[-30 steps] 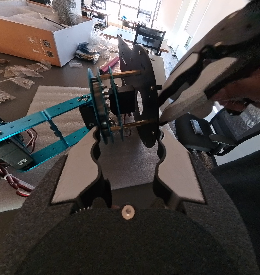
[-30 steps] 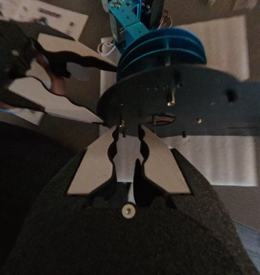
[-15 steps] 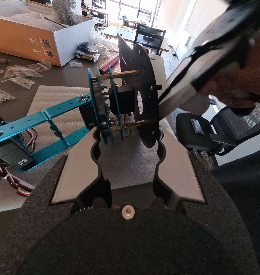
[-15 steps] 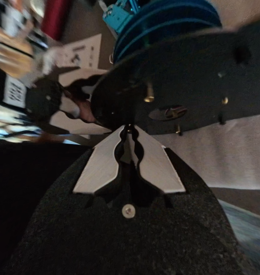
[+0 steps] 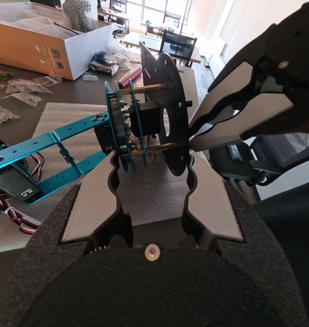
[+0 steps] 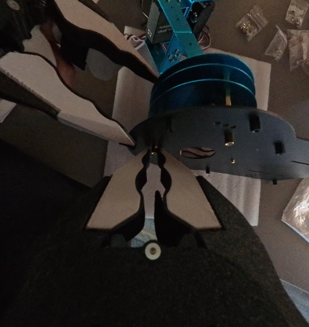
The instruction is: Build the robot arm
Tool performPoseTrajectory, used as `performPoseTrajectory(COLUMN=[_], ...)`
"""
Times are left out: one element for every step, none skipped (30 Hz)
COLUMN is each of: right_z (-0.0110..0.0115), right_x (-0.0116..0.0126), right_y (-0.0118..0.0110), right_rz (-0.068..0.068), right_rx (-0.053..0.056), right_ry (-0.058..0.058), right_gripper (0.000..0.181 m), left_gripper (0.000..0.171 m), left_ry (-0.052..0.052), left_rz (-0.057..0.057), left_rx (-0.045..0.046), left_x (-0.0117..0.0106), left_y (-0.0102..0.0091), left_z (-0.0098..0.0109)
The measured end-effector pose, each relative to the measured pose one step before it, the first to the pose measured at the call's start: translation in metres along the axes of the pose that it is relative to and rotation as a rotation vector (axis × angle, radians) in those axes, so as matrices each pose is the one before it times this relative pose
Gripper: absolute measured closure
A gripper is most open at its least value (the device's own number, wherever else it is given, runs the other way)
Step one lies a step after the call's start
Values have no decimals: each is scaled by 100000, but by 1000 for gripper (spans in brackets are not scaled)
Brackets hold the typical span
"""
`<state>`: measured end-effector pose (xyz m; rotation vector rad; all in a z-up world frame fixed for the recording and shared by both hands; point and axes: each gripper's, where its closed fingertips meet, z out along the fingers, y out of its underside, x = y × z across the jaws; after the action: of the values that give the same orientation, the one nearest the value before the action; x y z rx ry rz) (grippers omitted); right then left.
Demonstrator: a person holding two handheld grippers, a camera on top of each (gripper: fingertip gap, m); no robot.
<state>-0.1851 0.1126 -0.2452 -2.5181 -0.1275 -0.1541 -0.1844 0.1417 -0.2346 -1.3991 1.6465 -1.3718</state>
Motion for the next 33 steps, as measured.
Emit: performPoseTrajectory(right_z=[43,-37,16,-38,-16,-21,-37,-24,-66,-20,16,22,25,-30,-13,-86,-166,-109,-22,58,132,195,276,150,-64,35,-76,2,-21,13,-13,-48,-56], right_x=[156,-50,-28,-98,-34,-77,-142,-210,-212,-164,-123,-66,2,27,99,137,345,257,46,67,33,154,-34,-240,225,43,-31,-76,-208,-338,-392,-394,-391], right_y=[-28,-17,36,16,-53,-27,27,41,24,40,8,-6,-51,-42,-1,1,-120,14,105,82,51,117,286,28,-242,47,-13,-22,17,6,-34,-55,-40], right_rz=[-730,291,967,3438,7014,11235,16732,20915,20500,15756,11824,5793,108,-6381,-12956,-13995,-12722,-12445,-10994,-9116,-7782,-6363,-6677,-5193,-4154,-2560,1096,5572,9836,14916,18251,19419,18784], right_rx=[-1511,-1502,-1373,-1693,-1290,225,1477,1640,926,346,432,-15,72,315,28,-288,-462,-1699,-2396,-2198,-2409,-3069,-3687,-2221,674,-1278,-679,-174,291,1067,1730,2335,2232], right_ry=[907,-746,-721,-2333,-4677,-7390,-11843,-15992,-17970,-15543,-11083,-5662,-498,3980,7767,9226,10828,9837,7668,6772,5546,5689,3575,1986,4963,2071,-1240,-4951,-9016,-12705,-15598,-17087,-17178], right_gripper=[175,175,176,177,177,177,177,177,177,178,177,176,176,177,177,175,161,148,150,150,152,157,164,174,177,177,177,177,177,178,178,179,179], left_gripper=[95,95,95,95,95,95,95,95,95,95,95,95,95,95,95,95,95,95,95,95,95,95,95,95,95,95,95,95,95,95,95,95,95], left_ry=[151,79,-45,7,101,42,53,28,-118,-127,27,168,98,-3,-36,-126,-87,48,53,27,-5,-27,-34,-41,-5,73,121,2,10,39,-19,-52,-23], left_rz=[276,122,316,431,146,-256,-99,217,76,-51,-88,-148,-111,-223,-143,66,-89,-236,-101,-107,-145,-22,29,7,-181,-141,105,-20,-47,161,137,91,-2], left_rx=[-41,44,-261,-261,190,302,104,112,133,174,163,323,280,69,26,60,171,308,288,196,161,54,-2,61,71,-8,-42,221,192,100,63,78,0], left_x=[-20,-6,-2,8,-13,-14,-27,5,28,17,-10,-24,-16,-5,18,24,24,-2,-11,-8,1,7,5,-1,-7,-23,-14,5,-3,-7,0,-4,2], left_y=[1,-29,-9,39,-2,-23,2,5,-12,-19,20,-5,-7,-2,13,5,4,-7,-5,-7,-11,-7,4,-2,-12,-9,10,-28,-2,8,-5,-10,-15], left_z=[-1,2,6,-5,-5,5,0,-12,17,13,-1,-3,-3,1,-10,-9,10,-7,-8,4,2,7,-6,-14,-2,4,2,6,-2,4,-1,9,19])
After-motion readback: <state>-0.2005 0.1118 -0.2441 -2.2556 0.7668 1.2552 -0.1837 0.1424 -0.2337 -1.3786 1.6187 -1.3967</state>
